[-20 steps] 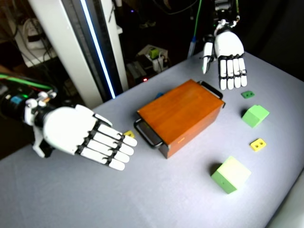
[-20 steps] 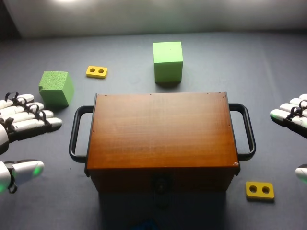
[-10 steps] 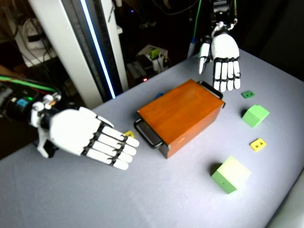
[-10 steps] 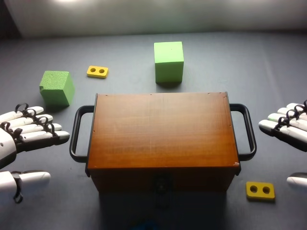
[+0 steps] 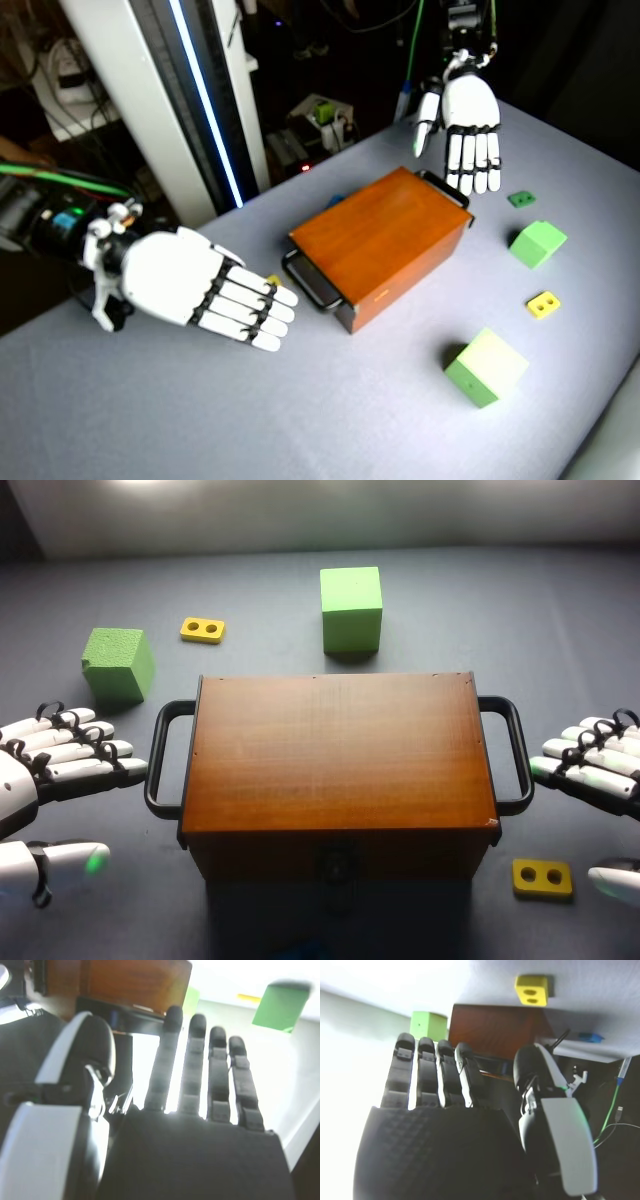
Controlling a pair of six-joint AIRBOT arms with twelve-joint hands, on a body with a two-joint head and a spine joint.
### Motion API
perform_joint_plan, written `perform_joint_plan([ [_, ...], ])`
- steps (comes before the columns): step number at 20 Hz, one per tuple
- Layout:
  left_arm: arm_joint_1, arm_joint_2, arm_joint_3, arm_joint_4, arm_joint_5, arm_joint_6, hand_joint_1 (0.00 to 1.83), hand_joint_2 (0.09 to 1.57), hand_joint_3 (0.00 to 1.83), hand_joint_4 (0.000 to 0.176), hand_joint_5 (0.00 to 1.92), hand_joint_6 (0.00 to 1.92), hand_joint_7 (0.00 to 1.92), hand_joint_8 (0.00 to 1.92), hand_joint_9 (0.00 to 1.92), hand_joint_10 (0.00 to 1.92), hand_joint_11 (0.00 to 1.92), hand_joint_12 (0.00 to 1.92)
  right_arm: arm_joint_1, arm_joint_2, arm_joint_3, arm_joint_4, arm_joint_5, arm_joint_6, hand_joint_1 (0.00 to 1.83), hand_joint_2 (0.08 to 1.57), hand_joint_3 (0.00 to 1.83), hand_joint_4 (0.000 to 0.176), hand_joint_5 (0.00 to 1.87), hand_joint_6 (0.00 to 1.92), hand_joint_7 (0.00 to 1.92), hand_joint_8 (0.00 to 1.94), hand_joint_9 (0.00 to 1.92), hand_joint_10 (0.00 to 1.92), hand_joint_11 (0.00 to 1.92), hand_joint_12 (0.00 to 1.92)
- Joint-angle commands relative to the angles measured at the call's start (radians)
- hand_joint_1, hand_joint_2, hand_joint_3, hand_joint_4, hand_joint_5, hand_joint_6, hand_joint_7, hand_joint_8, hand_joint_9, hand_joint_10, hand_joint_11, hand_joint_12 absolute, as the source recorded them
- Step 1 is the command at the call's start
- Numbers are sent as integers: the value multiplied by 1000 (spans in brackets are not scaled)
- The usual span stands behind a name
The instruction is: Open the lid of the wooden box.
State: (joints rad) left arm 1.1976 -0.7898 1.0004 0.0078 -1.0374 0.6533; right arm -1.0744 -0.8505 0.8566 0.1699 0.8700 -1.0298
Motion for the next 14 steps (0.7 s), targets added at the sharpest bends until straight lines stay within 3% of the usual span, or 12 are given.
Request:
perform_joint_plan([
  [1,-8,-4,4,-16,-103,-7,45,1426,1,0,250,1,191,1,47,1,0,0,16,0,4,-4,102,1,382,1397,3,0,83,8,1,0,0,0,0,0],
  [4,-8,-5,4,-16,-102,-7,6,1426,1,0,226,0,172,0,32,0,0,0,18,-4,5,-5,97,1,384,1395,0,0,83,5,0,0,0,0,0,0],
  [11,-10,-15,10,-7,-94,-19,99,1412,0,0,175,0,137,0,20,0,0,0,32,-21,15,-13,73,1,389,1390,0,0,79,0,0,0,0,0,0,0],
  [14,-37,-53,34,43,-55,-56,96,1416,0,0,171,0,131,0,13,0,0,0,65,-66,40,-41,30,9,372,1394,1,0,59,0,0,0,0,0,0,0],
])
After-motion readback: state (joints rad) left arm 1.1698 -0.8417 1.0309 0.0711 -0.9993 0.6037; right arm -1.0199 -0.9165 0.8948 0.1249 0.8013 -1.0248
